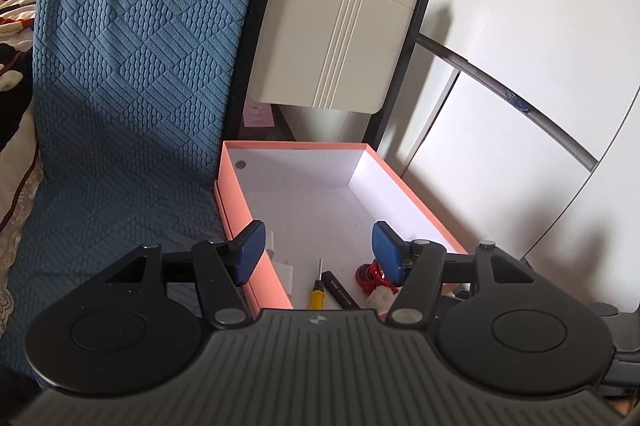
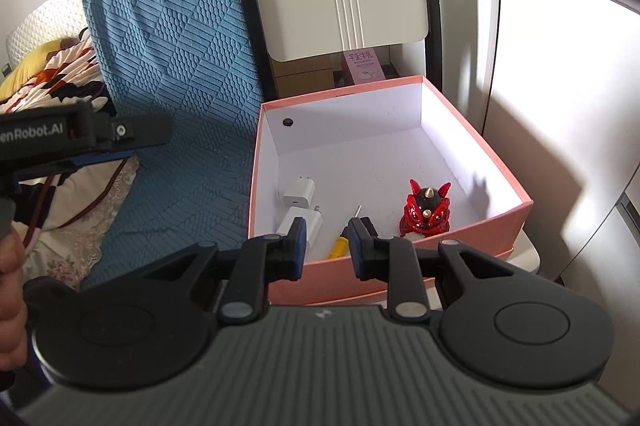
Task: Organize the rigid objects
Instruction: 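Raise both open grippers up out of the box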
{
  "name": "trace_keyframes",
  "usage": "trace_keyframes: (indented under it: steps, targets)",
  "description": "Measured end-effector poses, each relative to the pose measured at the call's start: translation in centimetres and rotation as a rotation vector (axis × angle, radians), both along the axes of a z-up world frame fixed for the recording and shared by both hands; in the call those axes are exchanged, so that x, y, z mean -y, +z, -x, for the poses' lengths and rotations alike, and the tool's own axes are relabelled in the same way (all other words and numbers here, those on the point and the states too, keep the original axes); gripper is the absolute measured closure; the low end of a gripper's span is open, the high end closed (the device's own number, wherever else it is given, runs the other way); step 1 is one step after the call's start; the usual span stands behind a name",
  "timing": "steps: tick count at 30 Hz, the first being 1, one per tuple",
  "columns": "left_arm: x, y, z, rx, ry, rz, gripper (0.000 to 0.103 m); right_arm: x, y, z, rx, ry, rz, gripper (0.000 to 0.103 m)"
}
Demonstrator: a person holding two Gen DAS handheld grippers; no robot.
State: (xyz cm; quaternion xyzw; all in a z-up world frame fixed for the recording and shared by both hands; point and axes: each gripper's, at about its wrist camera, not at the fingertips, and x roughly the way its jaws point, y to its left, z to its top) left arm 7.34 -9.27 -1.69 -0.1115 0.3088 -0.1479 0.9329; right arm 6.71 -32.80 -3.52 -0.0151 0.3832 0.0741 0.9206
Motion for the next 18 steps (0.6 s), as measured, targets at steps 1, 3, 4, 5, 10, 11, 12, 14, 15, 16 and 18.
trace_keyframes:
  steps: [1, 3, 4, 5, 10, 11, 12, 14, 15, 16, 18]
  targets:
    - [0.0, -0.2, 0.1, -0.003, 0.000, -0.005, 0.038, 0.0, -0.1, 0.1, -0.002, -0.005, 0.002, 0.076]
    - [-0.1, -0.6, 0.3, -0.012, -0.003, -0.011, 0.038, 0.2, -0.2, 0.3, -0.002, -0.014, 0.002, 0.076]
    - [-0.1, -0.8, 0.3, -0.016, -0.004, -0.012, 0.038, 0.2, -0.3, 0.5, -0.002, -0.020, 0.003, 0.076]
    - [-0.1, -0.9, 0.4, -0.021, -0.005, -0.014, 0.035, 0.3, -0.3, 0.6, -0.002, -0.025, 0.005, 0.076]
    - [0.4, -1.0, 0.7, -0.013, -0.027, -0.035, 0.021, 0.7, -0.3, 1.1, 0.000, -0.058, 0.012, 0.074]
    - [0.5, -1.0, 0.7, -0.014, -0.030, -0.038, 0.020, 0.9, -0.3, 1.1, 0.004, -0.068, 0.014, 0.074]
    - [0.6, -1.0, 0.7, -0.015, -0.030, -0.041, 0.019, 1.1, -0.3, 1.2, 0.007, -0.082, 0.014, 0.073]
    - [0.6, -1.0, 0.7, -0.014, -0.033, -0.046, 0.016, 1.3, -0.2, 1.2, 0.007, -0.098, 0.010, 0.073]
    - [0.5, -1.0, 0.7, -0.015, -0.033, -0.049, 0.016, 1.4, -0.2, 1.2, 0.008, -0.101, 0.012, 0.073]
    - [0.5, -1.1, 0.7, -0.018, -0.030, -0.052, 0.015, 1.4, -0.2, 1.2, 0.011, -0.100, 0.017, 0.073]
    - [0.4, -1.2, 0.7, -0.022, -0.023, -0.054, 0.015, 1.4, -0.1, 1.3, 0.015, -0.096, 0.026, 0.073]
